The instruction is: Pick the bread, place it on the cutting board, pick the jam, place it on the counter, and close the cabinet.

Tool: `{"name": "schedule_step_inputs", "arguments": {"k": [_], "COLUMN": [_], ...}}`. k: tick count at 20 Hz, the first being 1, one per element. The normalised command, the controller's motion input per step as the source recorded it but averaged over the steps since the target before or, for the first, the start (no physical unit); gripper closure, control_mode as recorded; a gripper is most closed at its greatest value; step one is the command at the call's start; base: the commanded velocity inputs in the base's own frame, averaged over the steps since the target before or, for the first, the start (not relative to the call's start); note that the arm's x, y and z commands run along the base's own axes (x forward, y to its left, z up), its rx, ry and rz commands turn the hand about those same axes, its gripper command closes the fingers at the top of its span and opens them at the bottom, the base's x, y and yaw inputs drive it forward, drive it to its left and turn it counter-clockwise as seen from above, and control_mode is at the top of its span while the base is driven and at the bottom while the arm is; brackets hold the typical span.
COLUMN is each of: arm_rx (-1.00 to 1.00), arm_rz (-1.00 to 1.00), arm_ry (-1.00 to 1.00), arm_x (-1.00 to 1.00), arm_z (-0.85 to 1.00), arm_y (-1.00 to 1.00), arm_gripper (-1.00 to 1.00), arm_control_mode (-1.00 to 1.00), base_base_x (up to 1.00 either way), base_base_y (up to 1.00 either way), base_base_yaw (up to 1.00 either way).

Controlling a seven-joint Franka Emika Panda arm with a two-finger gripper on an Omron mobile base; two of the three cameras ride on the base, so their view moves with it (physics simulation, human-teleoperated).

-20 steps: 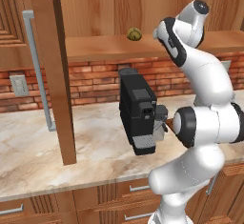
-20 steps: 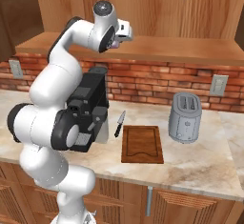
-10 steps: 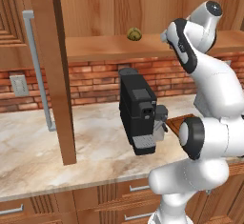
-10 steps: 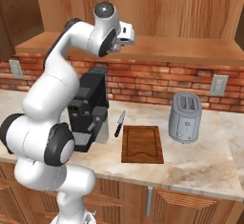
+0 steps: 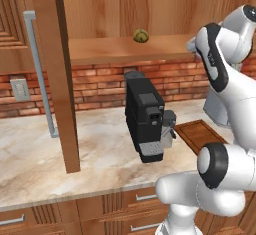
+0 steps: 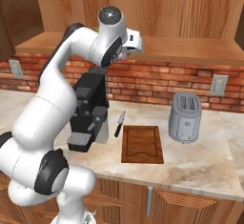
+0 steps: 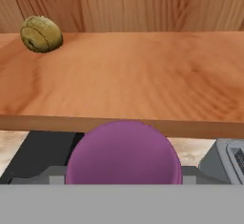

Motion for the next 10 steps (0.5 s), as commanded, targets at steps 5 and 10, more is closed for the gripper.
{"name": "schedule_step_inputs", "arguments": {"k": [5,10], "arm_rx": [0.0,0.0], "arm_rz": [0.0,0.0], "arm_ry": [0.01,0.0], "arm_x": [-0.65,-0.59], "arm_z": [-0.13,-0.16], "arm_y": [-0.34,-0.37], "arm_gripper": [1.0,1.0], "arm_control_mode": [-1.0,-1.0], "base_base_x": [0.0,0.0], "base_base_y": [0.0,0.0], "base_base_yaw": [0.0,0.0]}}
